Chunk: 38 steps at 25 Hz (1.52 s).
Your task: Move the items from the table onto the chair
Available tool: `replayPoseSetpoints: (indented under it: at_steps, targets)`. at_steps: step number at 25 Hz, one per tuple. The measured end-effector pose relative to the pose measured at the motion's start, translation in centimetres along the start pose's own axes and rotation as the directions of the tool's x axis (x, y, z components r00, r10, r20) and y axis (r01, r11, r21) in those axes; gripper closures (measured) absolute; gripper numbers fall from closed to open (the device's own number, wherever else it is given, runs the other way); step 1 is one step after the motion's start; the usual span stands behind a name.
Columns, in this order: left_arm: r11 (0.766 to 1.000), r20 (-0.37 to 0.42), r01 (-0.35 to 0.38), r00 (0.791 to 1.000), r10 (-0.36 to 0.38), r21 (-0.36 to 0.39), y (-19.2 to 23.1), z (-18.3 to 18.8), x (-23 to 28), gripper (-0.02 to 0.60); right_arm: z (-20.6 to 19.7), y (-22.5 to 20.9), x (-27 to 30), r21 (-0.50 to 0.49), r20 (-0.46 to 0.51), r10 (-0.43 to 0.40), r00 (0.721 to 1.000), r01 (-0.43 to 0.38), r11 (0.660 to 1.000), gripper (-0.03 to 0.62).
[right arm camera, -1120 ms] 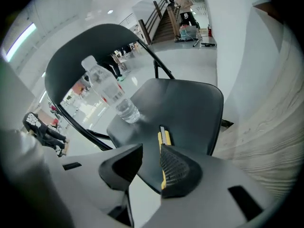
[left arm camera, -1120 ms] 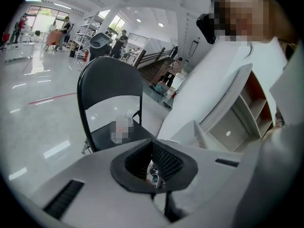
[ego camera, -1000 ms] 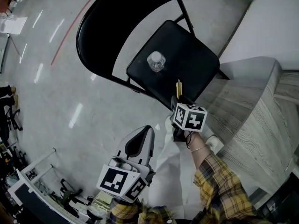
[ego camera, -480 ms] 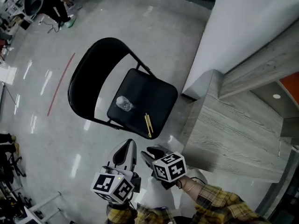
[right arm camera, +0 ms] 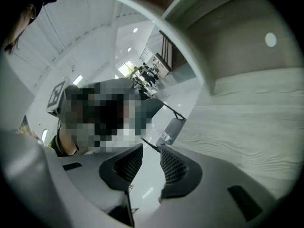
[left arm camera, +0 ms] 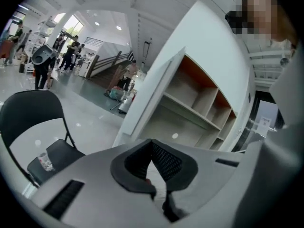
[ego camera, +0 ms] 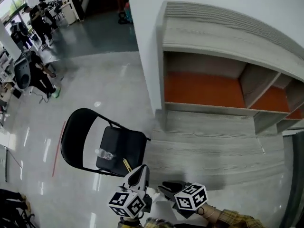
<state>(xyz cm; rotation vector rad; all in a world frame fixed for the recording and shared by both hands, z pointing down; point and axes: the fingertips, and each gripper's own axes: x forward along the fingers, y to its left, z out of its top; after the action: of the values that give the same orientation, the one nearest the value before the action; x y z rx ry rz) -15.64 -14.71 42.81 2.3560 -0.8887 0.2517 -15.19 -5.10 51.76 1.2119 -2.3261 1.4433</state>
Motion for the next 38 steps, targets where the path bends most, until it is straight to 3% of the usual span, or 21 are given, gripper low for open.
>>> replayPoseSetpoints:
  at_steps: [4, 9, 14, 18, 22, 26, 29, 38]
  targets:
    - [0.99, -0.02, 0.117, 0.993, -0.116, 0.083, -9.5, 0.1, 3.8, 0.577, 2.7, -3.7, -9.8, 0.02, 0.151, -0.059, 0.987, 0.057, 0.998, 0.468]
    - [0.962, -0.03, 0.226, 0.974, -0.224, 0.156, -20.6, -0.7, 6.8, 0.577, 4.1, -7.6, -21.7, 0.057, 0.328, -0.14, 0.934, 0.128, 0.99, 0.468]
    - [0.921, -0.059, 0.33, 0.944, -0.325, 0.204, -31.1, -3.2, 9.0, 0.577, 4.3, -11.2, -33.3, 0.12, 0.499, -0.229, 0.836, 0.195, 0.973, 0.473]
    - [0.88, -0.124, 0.41, 0.912, -0.391, 0.238, -37.8, -6.1, 9.4, 0.577, 3.2, -13.7, -41.6, 0.18, 0.588, -0.319, 0.743, 0.264, 0.948, 0.521]
    - [0.847, -0.181, 0.464, 0.885, -0.429, 0.258, -41.1, -7.8, 9.3, 0.577, 2.4, -15.1, -46.8, 0.227, 0.645, -0.373, 0.667, 0.299, 0.927, 0.554]
    - [0.829, -0.192, 0.485, 0.874, -0.447, 0.279, -42.3, -7.5, 9.4, 0.577, 2.3, -14.8, -49.4, 0.214, 0.665, -0.419, 0.619, 0.38, 0.9, 0.567]
    - [0.823, -0.196, 0.495, 0.868, -0.456, 0.278, -42.5, -7.1, 9.5, 0.577, 2.2, -14.5, -50.1, 0.201, 0.663, -0.443, 0.603, 0.427, 0.882, 0.575]
    - [0.812, -0.196, 0.517, 0.855, -0.479, 0.271, -43.2, -6.6, 9.6, 0.577, 3.3, -13.3, -50.3, 0.123, 0.648, -0.432, 0.627, 0.473, 0.872, 0.576]
